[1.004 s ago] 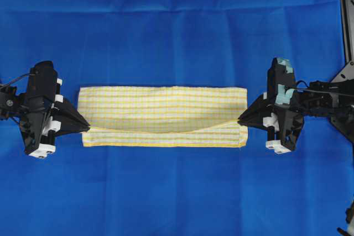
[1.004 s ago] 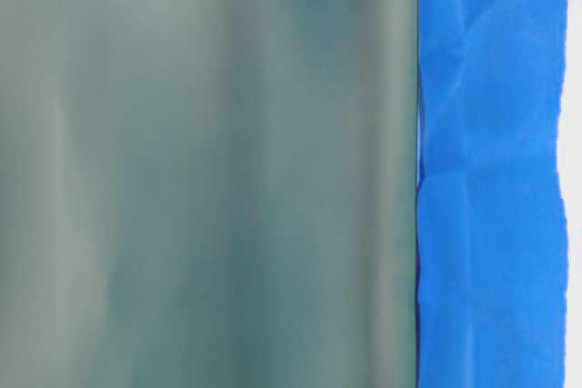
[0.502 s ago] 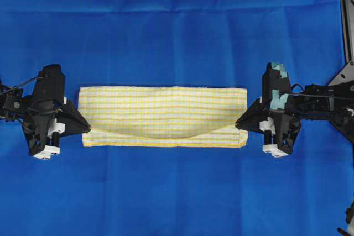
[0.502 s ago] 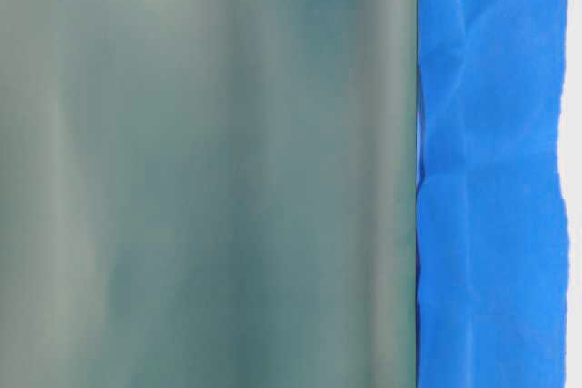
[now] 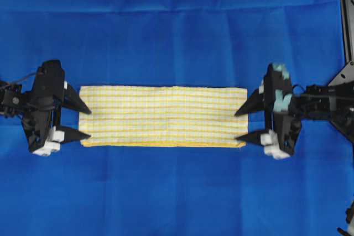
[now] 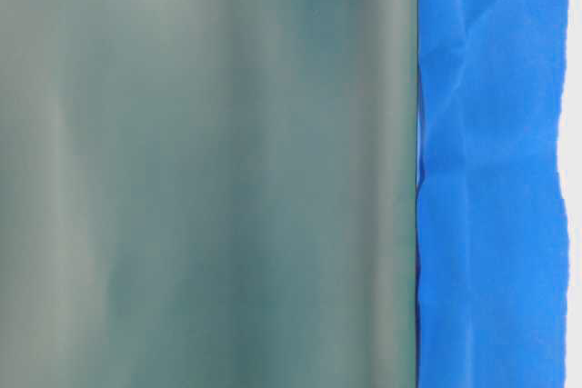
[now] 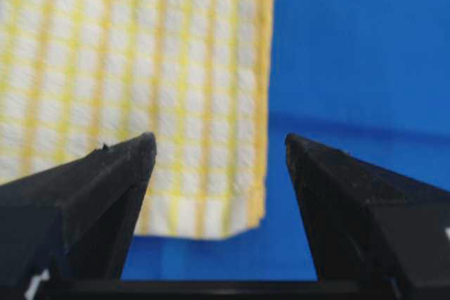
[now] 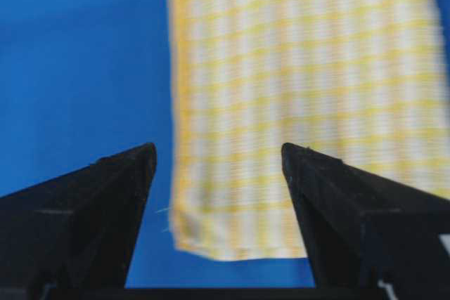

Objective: Fold the yellow towel.
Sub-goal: 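Open both grippers and release the folded edge, then grasp the folded towel's top corners with both grippers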

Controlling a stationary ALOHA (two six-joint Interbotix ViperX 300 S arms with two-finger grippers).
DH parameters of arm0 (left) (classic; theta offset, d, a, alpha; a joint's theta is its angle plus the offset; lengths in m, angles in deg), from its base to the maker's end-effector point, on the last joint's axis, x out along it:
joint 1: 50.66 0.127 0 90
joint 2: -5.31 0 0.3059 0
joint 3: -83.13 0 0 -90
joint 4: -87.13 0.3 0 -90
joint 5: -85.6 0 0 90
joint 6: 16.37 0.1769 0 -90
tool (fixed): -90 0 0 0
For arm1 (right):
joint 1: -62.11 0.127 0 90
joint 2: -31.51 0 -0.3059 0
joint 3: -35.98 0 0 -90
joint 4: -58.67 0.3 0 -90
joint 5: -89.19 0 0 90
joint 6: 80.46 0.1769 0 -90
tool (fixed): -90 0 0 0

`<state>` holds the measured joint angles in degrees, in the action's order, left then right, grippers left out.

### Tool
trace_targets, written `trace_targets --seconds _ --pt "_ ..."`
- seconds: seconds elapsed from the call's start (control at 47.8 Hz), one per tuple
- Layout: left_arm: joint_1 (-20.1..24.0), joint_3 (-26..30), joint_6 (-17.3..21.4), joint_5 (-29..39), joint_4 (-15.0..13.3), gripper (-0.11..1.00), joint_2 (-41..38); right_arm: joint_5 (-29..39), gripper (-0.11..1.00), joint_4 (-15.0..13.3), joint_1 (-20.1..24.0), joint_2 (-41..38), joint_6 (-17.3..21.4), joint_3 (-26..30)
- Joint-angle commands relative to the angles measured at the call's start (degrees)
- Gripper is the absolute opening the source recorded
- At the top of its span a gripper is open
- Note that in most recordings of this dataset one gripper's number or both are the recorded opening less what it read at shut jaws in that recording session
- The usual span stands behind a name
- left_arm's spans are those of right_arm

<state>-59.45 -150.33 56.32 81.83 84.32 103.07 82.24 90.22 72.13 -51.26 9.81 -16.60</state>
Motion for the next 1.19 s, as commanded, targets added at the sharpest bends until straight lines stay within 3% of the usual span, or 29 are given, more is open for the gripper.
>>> trace_targets --seconds 0.0,0.23,0.418,0.669,1.025,1.171 --pt "3.3 1.0 0.9 -0.2 0.3 0.67 1.1 -0.1 0.73 -0.5 -2.9 1.4 -0.4 0.1" --pt "13.2 2.1 6.2 -0.2 0.3 0.67 -0.4 2.2 0.73 -1.8 -13.0 -0.1 -2.8 0.2" --pt "16.9 3.3 8.7 -0.2 0.3 0.66 -5.8 4.6 0.73 -2.3 -16.1 -3.7 -4.0 1.3" --pt "16.9 4.8 8.6 1.3 0.3 0.66 -13.2 6.3 0.73 -2.3 -16.1 -8.3 -4.0 2.5" --pt "15.6 5.5 8.3 7.6 0.1 0.56 -14.2 7.7 0.72 -2.2 -16.1 -9.8 -3.8 2.6" --pt "15.6 6.0 8.3 8.3 0.1 0.49 -14.2 7.6 0.63 -2.3 -16.1 -9.8 -4.0 2.6"
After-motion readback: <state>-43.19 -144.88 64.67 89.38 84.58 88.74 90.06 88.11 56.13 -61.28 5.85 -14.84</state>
